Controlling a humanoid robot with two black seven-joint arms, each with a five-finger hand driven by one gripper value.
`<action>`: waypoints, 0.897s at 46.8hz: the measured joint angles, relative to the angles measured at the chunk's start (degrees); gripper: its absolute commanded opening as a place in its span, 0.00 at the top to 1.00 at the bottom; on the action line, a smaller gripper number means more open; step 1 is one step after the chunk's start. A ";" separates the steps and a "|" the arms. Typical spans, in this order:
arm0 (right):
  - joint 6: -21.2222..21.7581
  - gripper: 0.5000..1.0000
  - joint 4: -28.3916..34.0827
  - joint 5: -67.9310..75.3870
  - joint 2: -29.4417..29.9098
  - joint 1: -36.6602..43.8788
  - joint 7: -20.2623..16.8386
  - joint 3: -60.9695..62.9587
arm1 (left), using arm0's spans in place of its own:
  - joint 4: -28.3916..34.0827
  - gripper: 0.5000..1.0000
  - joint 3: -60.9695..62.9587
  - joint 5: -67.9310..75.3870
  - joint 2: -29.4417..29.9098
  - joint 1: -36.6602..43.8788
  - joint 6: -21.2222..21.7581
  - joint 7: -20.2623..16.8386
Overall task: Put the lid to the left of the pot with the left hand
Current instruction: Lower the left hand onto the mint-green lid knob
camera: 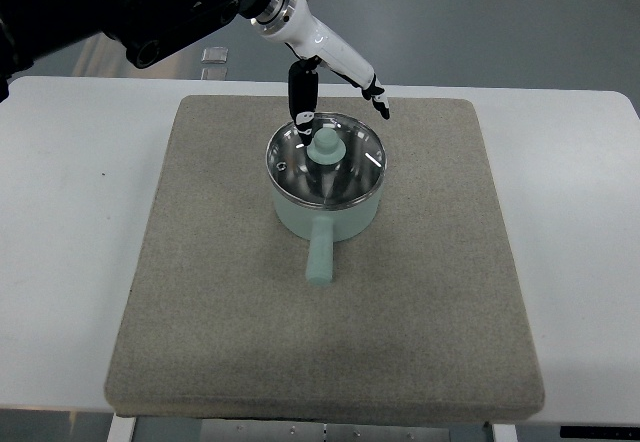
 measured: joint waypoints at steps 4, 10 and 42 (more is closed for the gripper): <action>0.00 0.16 0.00 0.00 0.00 0.00 0.00 0.01 | 0.00 0.02 0.02 1.41 -0.17 0.35 0.00 0.00; 0.00 0.16 0.00 0.00 0.00 0.00 0.00 0.02 | 0.00 0.02 0.03 2.71 -0.29 0.51 0.00 0.00; 0.00 0.16 0.00 0.00 0.00 0.00 0.00 0.03 | 0.27 0.02 0.56 2.25 -0.44 0.71 0.00 0.00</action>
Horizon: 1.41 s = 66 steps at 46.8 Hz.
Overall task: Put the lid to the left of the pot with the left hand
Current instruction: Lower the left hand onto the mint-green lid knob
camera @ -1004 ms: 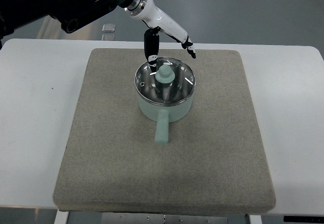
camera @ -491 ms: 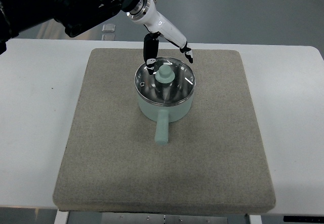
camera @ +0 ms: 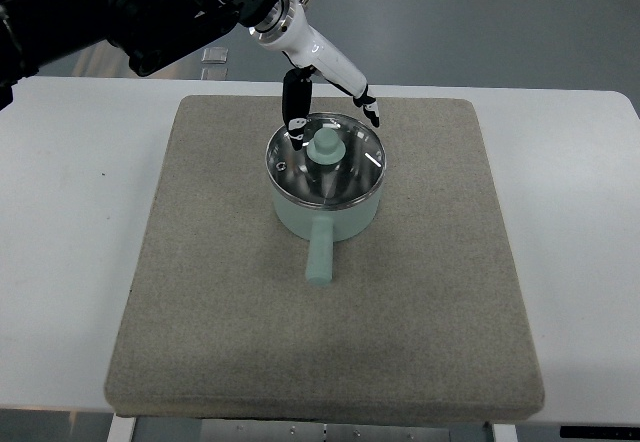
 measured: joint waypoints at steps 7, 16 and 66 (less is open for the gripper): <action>0.00 0.16 0.00 0.00 0.00 0.00 0.00 -0.03 | -0.07 0.02 -0.02 0.35 -0.03 0.35 0.00 0.00; 0.00 0.16 0.00 0.00 0.00 0.00 0.00 -0.02 | -0.09 0.02 -0.02 0.51 -0.05 0.78 0.00 0.00; 0.00 0.16 0.00 0.00 0.00 0.00 0.00 -0.03 | 0.09 0.19 -0.10 0.43 -1.02 0.96 0.01 0.00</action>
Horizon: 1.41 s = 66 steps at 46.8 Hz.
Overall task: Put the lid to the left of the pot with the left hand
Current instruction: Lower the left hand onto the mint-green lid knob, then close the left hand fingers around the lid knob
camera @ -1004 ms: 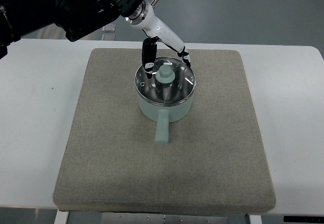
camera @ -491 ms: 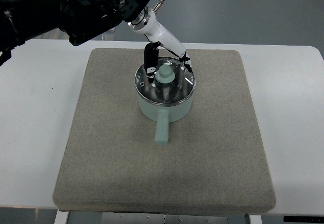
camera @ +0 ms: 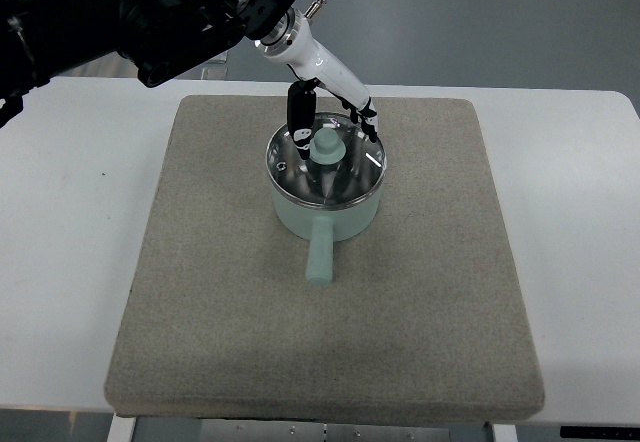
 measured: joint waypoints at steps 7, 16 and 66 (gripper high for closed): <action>0.00 0.16 0.00 0.00 0.00 0.00 0.00 0.01 | -0.05 0.19 0.00 0.00 0.01 -0.25 0.00 0.00; 0.00 0.16 0.00 0.00 0.00 0.00 0.00 0.01 | -0.24 0.19 0.15 0.26 0.03 0.18 0.03 0.00; 0.00 0.16 0.00 0.00 0.00 0.00 0.00 0.02 | -0.25 0.52 0.09 1.02 0.09 -0.17 2.63 0.00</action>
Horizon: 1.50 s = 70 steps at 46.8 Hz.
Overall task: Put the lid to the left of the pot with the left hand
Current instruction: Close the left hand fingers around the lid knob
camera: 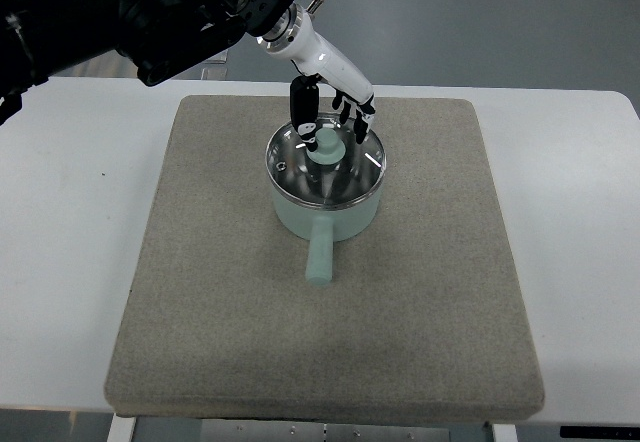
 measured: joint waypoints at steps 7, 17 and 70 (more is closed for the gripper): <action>0.00 0.16 0.00 0.00 0.00 0.00 0.00 -0.02 | 0.07 0.53 0.06 0.09 0.07 0.20 0.04 -0.01; 0.00 0.16 0.00 0.00 0.00 0.00 0.00 -0.01 | 0.10 0.74 0.07 0.18 0.10 0.60 0.63 -0.01; 0.00 0.16 0.00 0.00 0.00 0.00 0.00 -0.03 | -0.11 1.00 0.27 -1.15 0.61 -0.09 3.09 0.00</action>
